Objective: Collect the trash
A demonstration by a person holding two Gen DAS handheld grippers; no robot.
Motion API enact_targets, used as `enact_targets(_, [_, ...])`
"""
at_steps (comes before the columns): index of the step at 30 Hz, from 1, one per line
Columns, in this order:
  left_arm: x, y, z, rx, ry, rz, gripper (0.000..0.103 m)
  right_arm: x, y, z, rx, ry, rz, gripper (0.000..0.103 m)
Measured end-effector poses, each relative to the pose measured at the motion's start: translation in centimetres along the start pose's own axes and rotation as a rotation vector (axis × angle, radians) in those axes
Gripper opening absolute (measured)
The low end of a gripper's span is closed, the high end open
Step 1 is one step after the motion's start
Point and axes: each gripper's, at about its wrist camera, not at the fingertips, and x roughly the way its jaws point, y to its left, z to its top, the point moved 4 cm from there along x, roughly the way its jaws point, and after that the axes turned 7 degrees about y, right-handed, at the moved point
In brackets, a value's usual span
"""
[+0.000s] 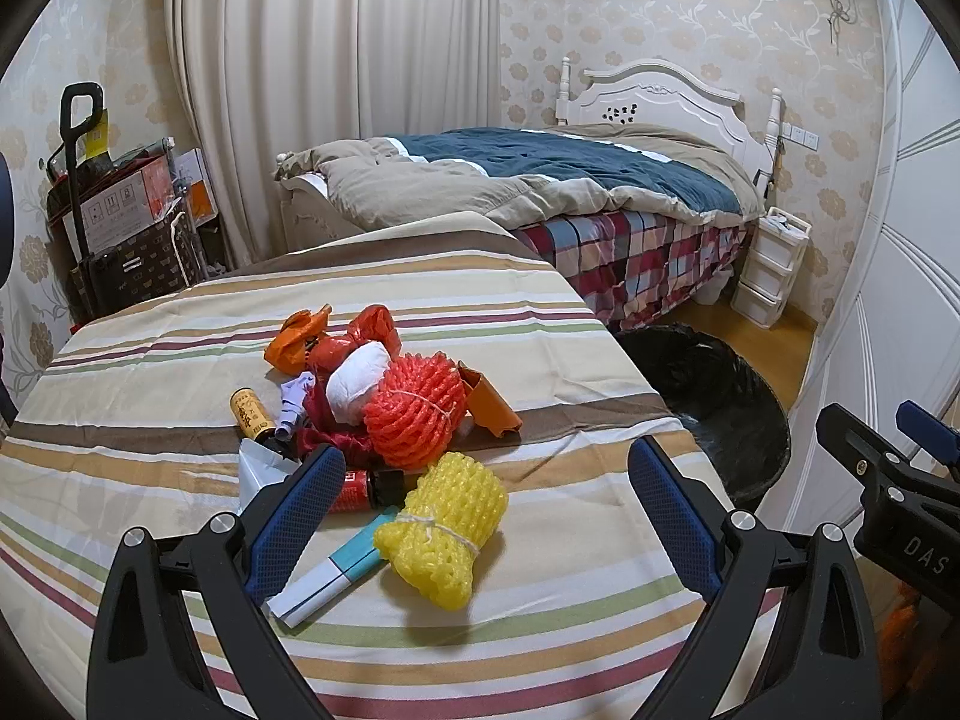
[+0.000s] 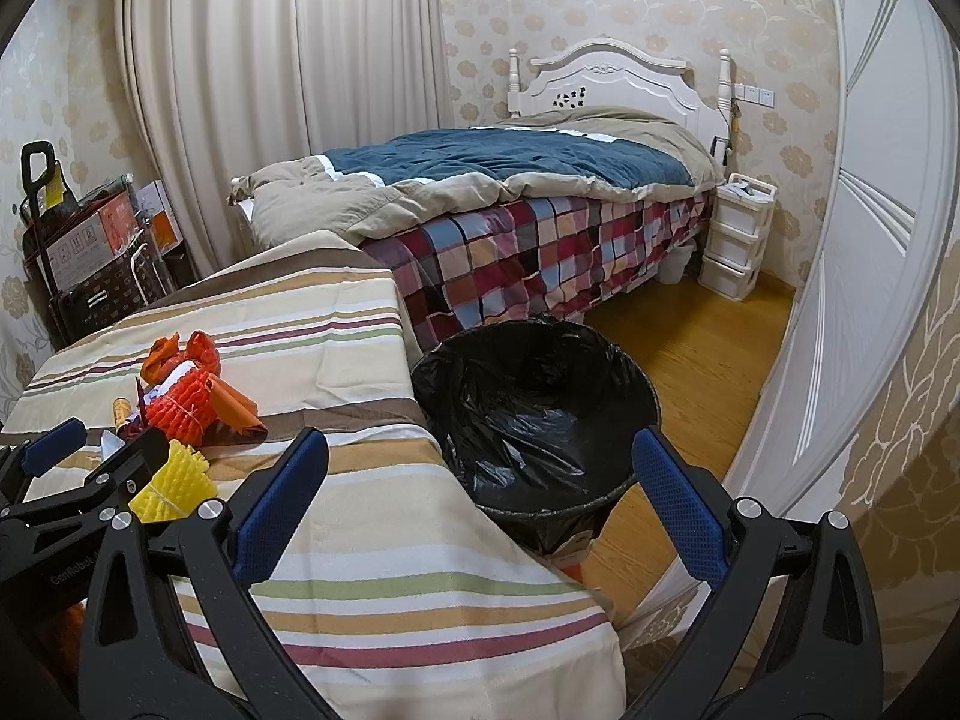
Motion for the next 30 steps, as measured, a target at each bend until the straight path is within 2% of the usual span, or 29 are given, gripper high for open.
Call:
enact_targets(19, [-0.03,-0.09,-0.15,0.005,0.002,0.009,0.095,0.07,0.08,-0.08,-0.001,0.003,-0.001,0.099])
enact_targets(28, [-0.07,-0.62,0.17,0.011,0.012,-0.009,0.095,-0.07,0.42,0.66,-0.003,0.002,-0.004,0.099])
enact_targets(30, [-0.04,-0.66,0.18,0.011,0.014,-0.011,0.095,0.15,0.16,-0.31,-0.004,0.000,-0.006,0.099])
